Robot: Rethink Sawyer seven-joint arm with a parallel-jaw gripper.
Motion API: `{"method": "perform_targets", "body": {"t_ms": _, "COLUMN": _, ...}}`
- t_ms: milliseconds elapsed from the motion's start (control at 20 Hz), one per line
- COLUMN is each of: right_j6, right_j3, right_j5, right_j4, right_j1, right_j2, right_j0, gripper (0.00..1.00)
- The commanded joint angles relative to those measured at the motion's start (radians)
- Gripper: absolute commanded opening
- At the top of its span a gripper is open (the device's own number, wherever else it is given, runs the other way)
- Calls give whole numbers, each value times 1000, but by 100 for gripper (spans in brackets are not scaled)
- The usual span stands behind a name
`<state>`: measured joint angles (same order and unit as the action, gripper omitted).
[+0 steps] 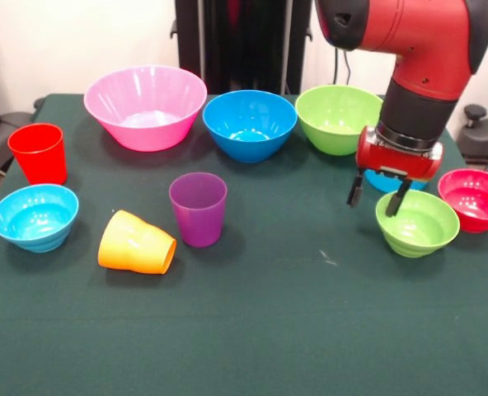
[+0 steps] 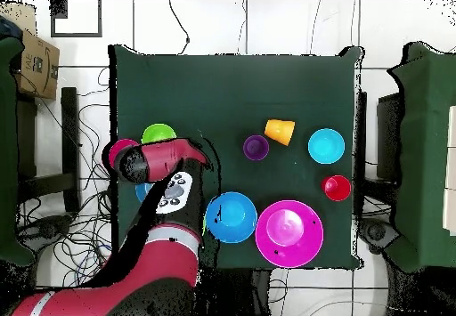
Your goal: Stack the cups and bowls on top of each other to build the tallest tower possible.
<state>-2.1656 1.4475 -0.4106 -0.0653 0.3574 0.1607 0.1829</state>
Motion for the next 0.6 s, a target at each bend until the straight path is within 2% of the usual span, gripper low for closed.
{"method": "perform_targets", "body": {"t_ms": 50, "right_j6": -29, "right_j3": -16, "right_j5": 19, "right_j4": -28, "right_j1": -48, "right_j2": -100, "right_j0": -19, "gripper": 100}}
{"method": "perform_targets", "body": {"t_ms": 600, "right_j6": -45, "right_j3": -53, "right_j5": 19, "right_j4": -16, "right_j1": -78, "right_j2": -96, "right_j0": -2, "gripper": 100}}
